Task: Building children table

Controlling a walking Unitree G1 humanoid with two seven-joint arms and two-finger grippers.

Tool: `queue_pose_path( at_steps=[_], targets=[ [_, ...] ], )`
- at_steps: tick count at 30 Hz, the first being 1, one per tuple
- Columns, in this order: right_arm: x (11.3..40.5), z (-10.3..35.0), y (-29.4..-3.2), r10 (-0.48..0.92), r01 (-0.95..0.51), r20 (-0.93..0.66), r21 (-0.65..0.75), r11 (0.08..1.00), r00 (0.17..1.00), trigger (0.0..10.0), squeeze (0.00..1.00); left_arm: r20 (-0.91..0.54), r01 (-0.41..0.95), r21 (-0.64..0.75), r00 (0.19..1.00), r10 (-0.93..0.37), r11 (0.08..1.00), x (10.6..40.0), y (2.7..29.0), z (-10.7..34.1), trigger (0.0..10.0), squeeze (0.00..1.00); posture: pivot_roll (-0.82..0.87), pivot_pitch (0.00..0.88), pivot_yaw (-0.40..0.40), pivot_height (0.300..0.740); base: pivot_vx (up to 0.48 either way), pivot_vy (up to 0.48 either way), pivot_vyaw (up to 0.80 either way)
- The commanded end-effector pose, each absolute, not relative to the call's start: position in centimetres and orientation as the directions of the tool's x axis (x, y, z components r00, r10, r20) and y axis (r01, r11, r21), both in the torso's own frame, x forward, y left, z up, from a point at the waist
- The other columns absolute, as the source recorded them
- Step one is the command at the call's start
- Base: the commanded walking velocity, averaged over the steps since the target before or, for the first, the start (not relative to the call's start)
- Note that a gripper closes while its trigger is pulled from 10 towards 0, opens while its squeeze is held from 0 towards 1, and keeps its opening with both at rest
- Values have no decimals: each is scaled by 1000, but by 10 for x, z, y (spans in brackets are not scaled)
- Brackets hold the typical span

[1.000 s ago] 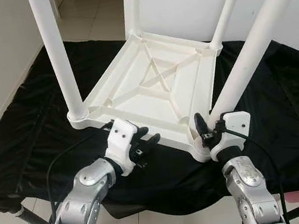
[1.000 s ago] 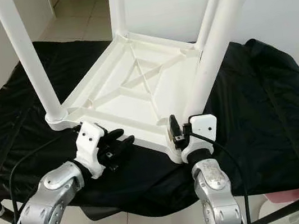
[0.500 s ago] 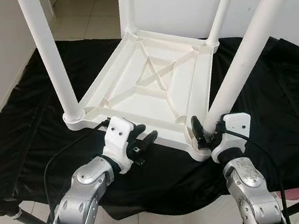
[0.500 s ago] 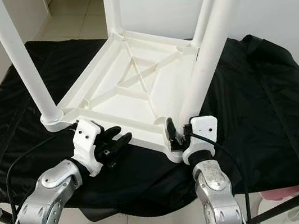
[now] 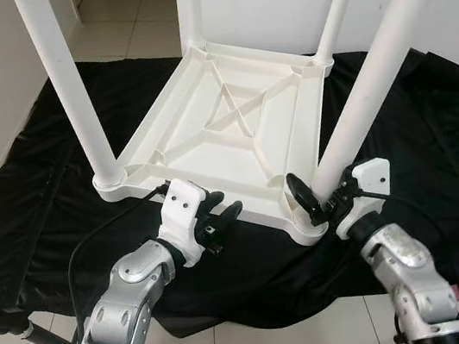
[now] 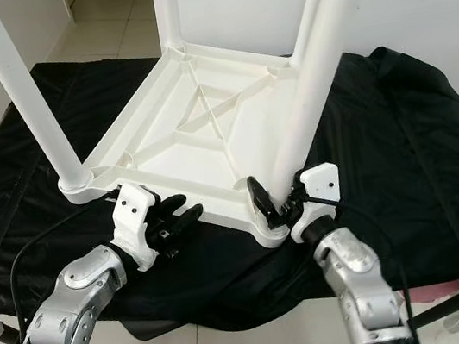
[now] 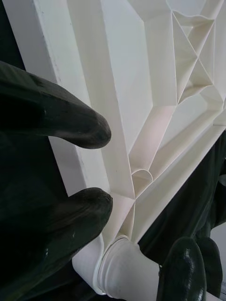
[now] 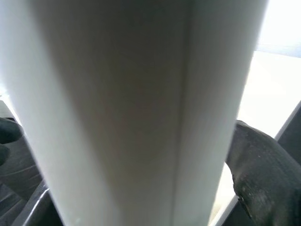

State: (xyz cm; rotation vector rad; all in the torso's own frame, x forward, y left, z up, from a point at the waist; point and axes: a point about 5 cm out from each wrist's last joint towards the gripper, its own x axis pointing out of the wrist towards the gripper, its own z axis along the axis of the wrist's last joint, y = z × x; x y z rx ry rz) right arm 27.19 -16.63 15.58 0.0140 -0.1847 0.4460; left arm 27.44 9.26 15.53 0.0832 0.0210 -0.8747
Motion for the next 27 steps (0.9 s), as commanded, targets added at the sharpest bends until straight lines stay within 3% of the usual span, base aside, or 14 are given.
queue_pose_path(
  at_steps=[1, 6, 12, 13, 21, 24, 27],
  targets=[
    [275, 154, -173, 478, -481, 157, -23, 877, 864, 10000, 0, -50, 798, 76, 602, -797, 598, 272, 87, 160, 10000, 0, 6, 82, -65, 740, 0, 0, 0],
    [285, 146, -179, 636, -635, 62, -44, 772, 769, 10000, 0, -50, 805, 78, 593, -804, 589, 273, 85, 160, 10000, 0, 0, 76, -56, 740, 0, 0, 0],
    [290, 141, -178, 656, -654, 40, -50, 755, 754, 10000, 0, -49, 808, 80, 589, -807, 584, 274, 83, 160, 10000, 0, 0, 76, -56, 740, 0, 0, 0],
    [291, 140, -177, 660, -659, 39, -44, 751, 750, 0, 0, -48, 808, 81, 588, -808, 583, 274, 83, 160, 10000, 0, 7, 72, -62, 740, 0, 0, 0],
    [292, 133, -181, 584, -585, 26, 20, 811, 811, 0, 0, -36, 794, 83, 607, -794, 603, 277, 84, 161, 10000, 0, 13, 72, -82, 740, 0, 0, 0],
    [286, 131, -187, 453, -453, 12, 9, 891, 891, 0, 0, -52, 800, 83, 599, -799, 594, 272, 83, 157, 10000, 0, 11, 82, -88, 740, 0, 0, 0],
    [281, 131, -187, 407, -408, 14, 16, 913, 913, 0, 0, -62, 803, 82, 595, -801, 590, 269, 83, 155, 10000, 0, 13, 82, -90, 740, 0, 0, 0]
  ],
)
